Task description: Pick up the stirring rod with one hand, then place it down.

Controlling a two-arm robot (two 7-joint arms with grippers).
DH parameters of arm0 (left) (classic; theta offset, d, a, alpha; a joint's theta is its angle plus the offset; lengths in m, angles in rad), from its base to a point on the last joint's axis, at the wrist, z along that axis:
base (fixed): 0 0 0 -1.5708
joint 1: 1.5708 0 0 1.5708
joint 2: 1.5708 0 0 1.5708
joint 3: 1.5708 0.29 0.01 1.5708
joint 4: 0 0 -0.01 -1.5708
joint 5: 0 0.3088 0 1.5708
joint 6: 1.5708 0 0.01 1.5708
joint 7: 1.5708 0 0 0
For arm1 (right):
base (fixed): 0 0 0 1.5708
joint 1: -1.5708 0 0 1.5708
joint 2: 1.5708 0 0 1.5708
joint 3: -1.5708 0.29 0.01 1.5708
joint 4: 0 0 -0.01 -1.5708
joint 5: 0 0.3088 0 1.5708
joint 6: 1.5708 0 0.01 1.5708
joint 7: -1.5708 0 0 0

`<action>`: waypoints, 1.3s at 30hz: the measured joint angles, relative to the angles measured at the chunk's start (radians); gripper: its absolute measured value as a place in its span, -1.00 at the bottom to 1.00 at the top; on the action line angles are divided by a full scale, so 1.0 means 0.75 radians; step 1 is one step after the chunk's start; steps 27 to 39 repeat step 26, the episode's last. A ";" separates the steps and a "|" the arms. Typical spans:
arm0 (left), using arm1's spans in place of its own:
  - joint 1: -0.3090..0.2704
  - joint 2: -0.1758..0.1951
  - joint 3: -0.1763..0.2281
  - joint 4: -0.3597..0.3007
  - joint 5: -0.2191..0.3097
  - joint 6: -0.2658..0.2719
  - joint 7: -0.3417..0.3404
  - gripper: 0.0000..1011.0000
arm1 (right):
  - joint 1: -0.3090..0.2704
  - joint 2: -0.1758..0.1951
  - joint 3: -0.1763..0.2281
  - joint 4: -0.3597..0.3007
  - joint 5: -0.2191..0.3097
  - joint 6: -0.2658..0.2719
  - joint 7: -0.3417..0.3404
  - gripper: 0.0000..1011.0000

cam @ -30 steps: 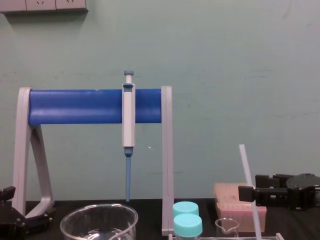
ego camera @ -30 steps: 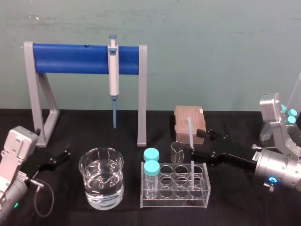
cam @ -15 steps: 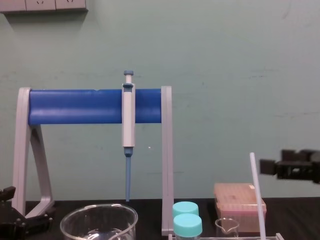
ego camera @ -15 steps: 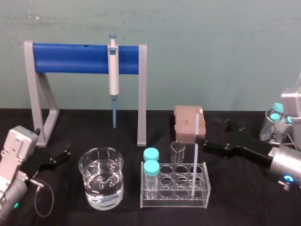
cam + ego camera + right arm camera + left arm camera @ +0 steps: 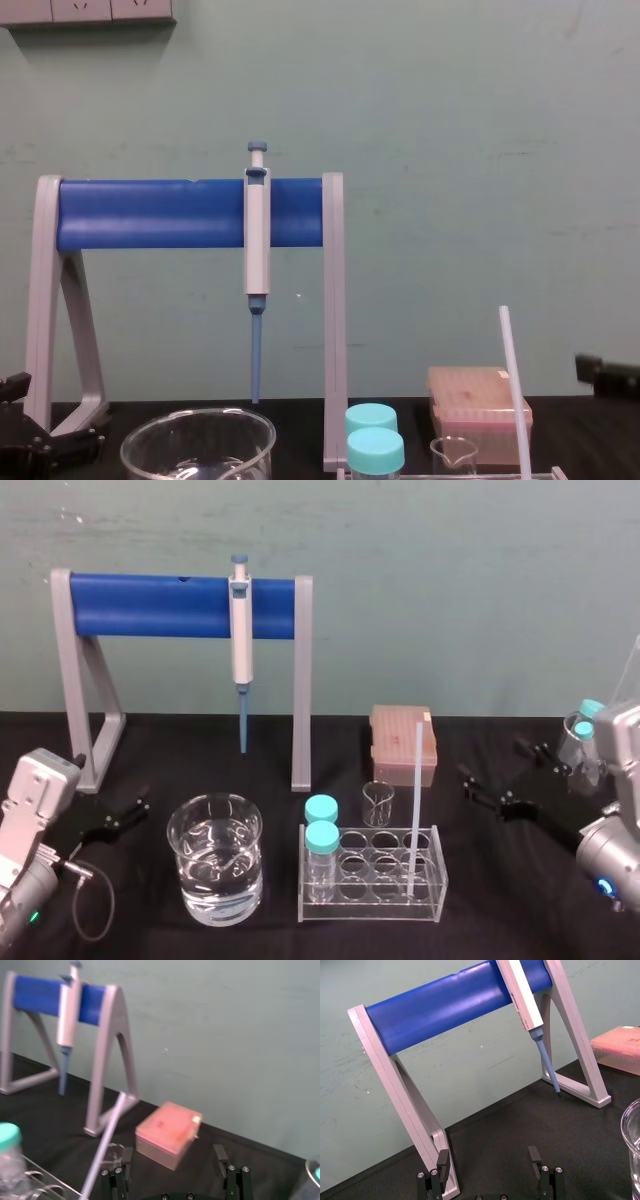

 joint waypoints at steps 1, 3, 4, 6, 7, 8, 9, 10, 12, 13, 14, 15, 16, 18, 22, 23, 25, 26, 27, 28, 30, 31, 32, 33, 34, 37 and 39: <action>0.000 0.000 0.000 0.000 0.000 0.000 0.000 0.99 | 0.001 -0.019 -0.007 0.022 -0.030 -0.007 -0.025 0.98; 0.000 0.000 0.000 0.000 0.000 0.000 0.000 0.99 | 0.003 -0.038 -0.012 0.041 -0.054 -0.015 -0.048 0.98; 0.000 0.000 0.000 0.000 0.000 0.000 0.000 0.99 | 0.004 -0.047 -0.014 0.053 -0.064 -0.020 -0.056 0.98; 0.000 0.000 0.000 0.000 0.000 0.000 0.000 0.99 | 0.009 -0.075 -0.019 0.089 -0.085 -0.039 -0.071 0.98; 0.000 0.000 0.000 0.000 0.000 0.000 0.000 0.99 | 0.011 -0.084 -0.020 0.102 -0.092 -0.047 -0.074 0.98; 0.000 0.000 0.000 0.000 0.000 0.000 0.000 0.99 | 0.013 -0.092 -0.020 0.116 -0.097 -0.056 -0.077 0.98; 0.000 0.000 0.000 0.000 0.000 0.000 0.000 0.99 | 0.015 -0.109 -0.020 0.140 -0.106 -0.076 -0.082 0.98; 0.000 0.000 0.000 0.000 0.000 0.000 0.000 0.99 | 0.017 -0.117 -0.019 0.151 -0.110 -0.084 -0.083 0.98; 0.000 0.000 0.000 0.000 0.000 0.000 0.000 0.99 | 0.020 -0.134 -0.015 0.181 -0.114 -0.108 -0.082 0.98; 0.000 0.000 0.000 0.000 0.000 0.000 0.000 0.99 | 0.022 -0.138 -0.014 0.190 -0.114 -0.116 -0.079 0.98; 0.000 0.000 0.000 0.000 0.000 0.000 0.000 0.99 | 0.025 -0.144 -0.010 0.209 -0.112 -0.131 -0.063 0.98; 0.000 0.000 0.000 0.000 0.000 0.000 0.000 0.99 | 0.026 -0.147 -0.009 0.216 -0.110 -0.136 -0.056 0.98; 0.000 0.000 0.000 0.000 0.000 0.000 0.000 0.99 | 0.026 -0.147 -0.009 0.215 -0.110 -0.136 -0.056 0.98; 0.000 0.000 0.000 0.000 0.000 0.000 0.000 0.99 | 0.026 -0.146 -0.009 0.211 -0.111 -0.136 -0.057 0.98; 0.000 0.000 0.000 0.000 0.000 0.000 0.000 0.99 | 0.025 -0.144 -0.010 0.207 -0.111 -0.134 -0.058 0.98; 0.000 0.000 0.000 0.000 0.000 0.000 0.000 0.99 | 0.025 -0.143 -0.011 0.205 -0.111 -0.132 -0.060 0.98; 0.000 0.000 0.000 0.000 0.000 0.000 0.000 0.99 | 0.025 -0.142 -0.011 0.202 -0.111 -0.130 -0.061 0.98; 0.000 0.000 0.000 0.000 0.000 0.000 0.000 0.99 | 0.025 -0.142 -0.011 0.202 -0.111 -0.128 -0.062 0.98; 0.000 0.000 0.000 0.000 0.000 0.000 0.000 0.99 | 0.025 -0.142 -0.011 0.202 -0.111 -0.128 -0.062 0.98; 0.000 0.000 0.000 0.000 0.000 0.000 0.000 0.99 | 0.025 -0.142 -0.011 0.202 -0.111 -0.128 -0.062 0.98; 0.000 0.000 0.000 0.000 0.000 0.000 0.000 0.99 | 0.025 -0.142 -0.011 0.202 -0.111 -0.128 -0.062 0.98; 0.000 0.000 0.000 0.000 0.000 0.000 0.000 0.99 | 0.025 -0.142 -0.011 0.202 -0.111 -0.128 -0.062 0.98; 0.000 0.000 0.000 0.000 0.000 0.000 0.000 0.99 | 0.025 -0.142 -0.011 0.202 -0.111 -0.128 -0.062 0.98; 0.000 0.000 0.000 0.000 0.000 0.000 0.000 0.99 | 0.025 -0.142 -0.011 0.202 -0.111 -0.128 -0.062 0.98; 0.000 0.000 0.000 0.000 0.000 0.000 0.000 0.99 | 0.025 -0.142 -0.011 0.202 -0.111 -0.128 -0.062 0.98; 0.000 0.000 0.000 0.000 0.000 0.000 0.000 0.99 | 0.025 -0.142 -0.011 0.202 -0.111 -0.128 -0.062 0.98; 0.000 0.000 0.000 0.000 0.000 0.000 0.000 0.99 | 0.025 -0.142 -0.011 0.202 -0.111 -0.128 -0.062 0.98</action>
